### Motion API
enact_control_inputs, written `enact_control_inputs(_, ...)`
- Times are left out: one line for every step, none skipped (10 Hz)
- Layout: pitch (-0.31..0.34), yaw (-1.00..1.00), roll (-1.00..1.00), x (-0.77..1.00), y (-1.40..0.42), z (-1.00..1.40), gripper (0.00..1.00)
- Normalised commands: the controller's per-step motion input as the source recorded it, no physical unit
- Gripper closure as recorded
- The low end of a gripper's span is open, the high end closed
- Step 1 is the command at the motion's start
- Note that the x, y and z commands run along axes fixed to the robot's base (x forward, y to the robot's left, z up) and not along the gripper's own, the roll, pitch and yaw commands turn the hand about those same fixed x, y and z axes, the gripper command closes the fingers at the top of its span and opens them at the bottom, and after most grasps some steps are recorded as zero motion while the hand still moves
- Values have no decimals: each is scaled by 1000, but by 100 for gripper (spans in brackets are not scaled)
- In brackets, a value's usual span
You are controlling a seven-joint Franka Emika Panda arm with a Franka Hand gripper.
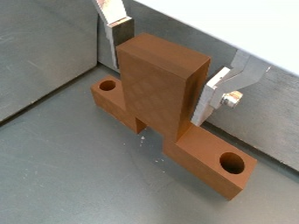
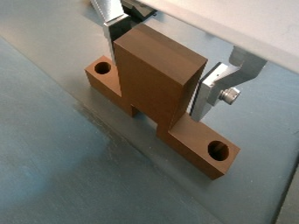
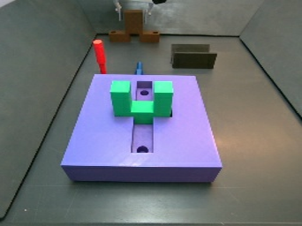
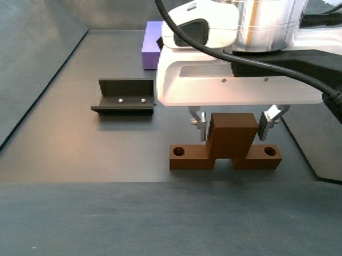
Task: Pick up the brown object. Move up. Move to above the board. Insert the brown object.
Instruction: Pick up the brown object.
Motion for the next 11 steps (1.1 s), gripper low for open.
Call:
enact_control_inputs(0,51,29,0,0,-34,0)
enact_control_inputs(0,306,54,20,0,-80,0)
enact_control_inputs(0,226,47,14,0,-20,0)
enact_control_inputs(0,54,24,0,0,-77,0)
enact_control_inputs(0,0,67,0,0,-109,0)
enact_control_inputs(0,0,61,0,0,-66,0)
enact_control_inputs(0,0,0,0,0,0,0)
enact_control_inputs(0,0,0,0,0,0,100)
enact_control_inputs(0,0,0,0,0,0,100)
enact_control_inputs(0,0,0,0,0,0,100)
enact_control_inputs(0,0,0,0,0,0,100)
